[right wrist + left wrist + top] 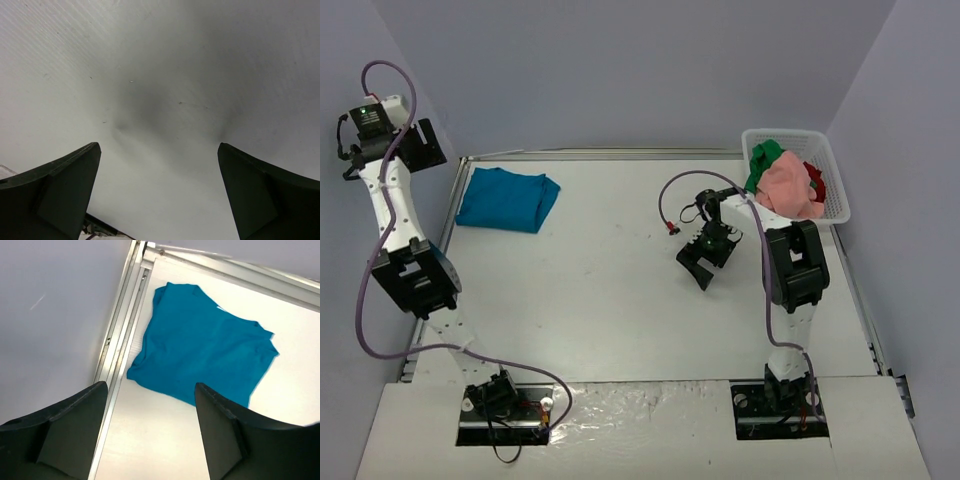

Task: Fold and stack the t-shirts
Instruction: Put the neatly folded tshirt into the corner of the board with the left arm

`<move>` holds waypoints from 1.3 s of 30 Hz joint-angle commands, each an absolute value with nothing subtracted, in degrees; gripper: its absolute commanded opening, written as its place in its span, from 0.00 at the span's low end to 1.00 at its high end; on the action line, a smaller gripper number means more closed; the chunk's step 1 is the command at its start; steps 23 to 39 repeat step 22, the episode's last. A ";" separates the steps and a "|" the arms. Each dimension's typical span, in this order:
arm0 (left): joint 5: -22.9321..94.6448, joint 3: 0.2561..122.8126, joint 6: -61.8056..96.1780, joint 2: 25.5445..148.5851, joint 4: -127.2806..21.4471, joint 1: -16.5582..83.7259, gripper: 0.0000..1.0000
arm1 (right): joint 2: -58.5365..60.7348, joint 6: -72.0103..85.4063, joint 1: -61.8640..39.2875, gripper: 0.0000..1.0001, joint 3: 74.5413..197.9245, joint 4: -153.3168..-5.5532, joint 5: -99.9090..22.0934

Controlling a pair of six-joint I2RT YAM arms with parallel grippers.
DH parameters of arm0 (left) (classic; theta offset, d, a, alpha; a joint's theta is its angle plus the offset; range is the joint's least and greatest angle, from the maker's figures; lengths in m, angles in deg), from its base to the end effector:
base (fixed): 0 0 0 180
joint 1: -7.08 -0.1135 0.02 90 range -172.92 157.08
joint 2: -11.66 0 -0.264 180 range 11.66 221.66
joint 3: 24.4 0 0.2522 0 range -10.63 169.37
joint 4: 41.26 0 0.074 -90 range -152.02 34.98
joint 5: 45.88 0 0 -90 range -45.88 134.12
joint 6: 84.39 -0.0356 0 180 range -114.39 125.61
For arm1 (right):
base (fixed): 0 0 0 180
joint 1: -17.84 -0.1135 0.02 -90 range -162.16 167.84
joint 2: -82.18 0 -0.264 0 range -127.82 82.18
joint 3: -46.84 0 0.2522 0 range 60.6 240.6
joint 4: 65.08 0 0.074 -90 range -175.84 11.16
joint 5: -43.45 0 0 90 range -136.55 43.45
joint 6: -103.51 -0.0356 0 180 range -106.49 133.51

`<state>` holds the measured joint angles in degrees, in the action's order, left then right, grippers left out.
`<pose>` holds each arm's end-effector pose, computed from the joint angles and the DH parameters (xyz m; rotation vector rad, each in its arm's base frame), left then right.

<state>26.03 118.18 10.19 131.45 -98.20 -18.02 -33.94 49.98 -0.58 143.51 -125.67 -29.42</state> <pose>0.4329 0.1906 0.3798 -0.3716 2.1040 -0.1325 0.3693 0.1340 0.1602 -1.3697 2.5547 0.3915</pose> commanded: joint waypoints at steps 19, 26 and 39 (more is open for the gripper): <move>20.73 60.48 -9.78 71.69 -92.37 -1.45 0.84 | -19.43 40.67 -0.53 1.00 156.40 -119.18 -32.05; 21.09 58.54 -9.07 71.16 -92.64 -1.18 0.84 | -16.00 40.41 -0.62 1.00 155.87 -117.69 -32.66; 21.09 58.54 -9.07 71.16 -92.64 -1.18 0.84 | -16.00 40.41 -0.62 1.00 155.87 -117.69 -32.66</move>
